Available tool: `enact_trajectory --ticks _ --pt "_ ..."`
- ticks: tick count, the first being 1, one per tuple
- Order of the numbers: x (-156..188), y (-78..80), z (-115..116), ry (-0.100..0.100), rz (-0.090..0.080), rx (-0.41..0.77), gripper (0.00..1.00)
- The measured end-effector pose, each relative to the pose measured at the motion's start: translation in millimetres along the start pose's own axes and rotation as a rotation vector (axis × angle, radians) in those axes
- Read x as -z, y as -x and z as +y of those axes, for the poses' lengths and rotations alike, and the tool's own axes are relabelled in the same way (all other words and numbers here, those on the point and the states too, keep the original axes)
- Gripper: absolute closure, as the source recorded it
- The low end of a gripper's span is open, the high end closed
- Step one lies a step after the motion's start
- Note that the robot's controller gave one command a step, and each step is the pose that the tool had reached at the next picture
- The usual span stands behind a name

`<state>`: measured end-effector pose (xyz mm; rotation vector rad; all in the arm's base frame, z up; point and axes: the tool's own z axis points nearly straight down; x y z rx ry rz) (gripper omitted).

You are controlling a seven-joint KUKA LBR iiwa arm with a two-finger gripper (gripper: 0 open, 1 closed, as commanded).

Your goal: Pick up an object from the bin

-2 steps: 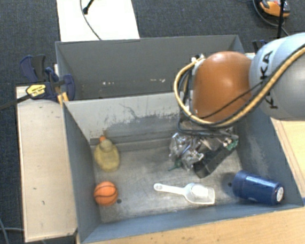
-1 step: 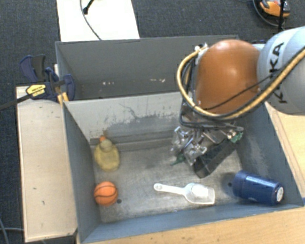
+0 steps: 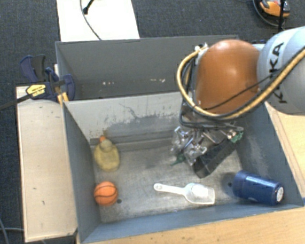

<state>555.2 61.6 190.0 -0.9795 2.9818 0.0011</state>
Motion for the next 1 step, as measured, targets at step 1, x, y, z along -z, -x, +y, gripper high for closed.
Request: enact_trajectory --ticks 1 --pt "98.4 37.9 -2.9 -0.002 -0.003 0.399 1.00"
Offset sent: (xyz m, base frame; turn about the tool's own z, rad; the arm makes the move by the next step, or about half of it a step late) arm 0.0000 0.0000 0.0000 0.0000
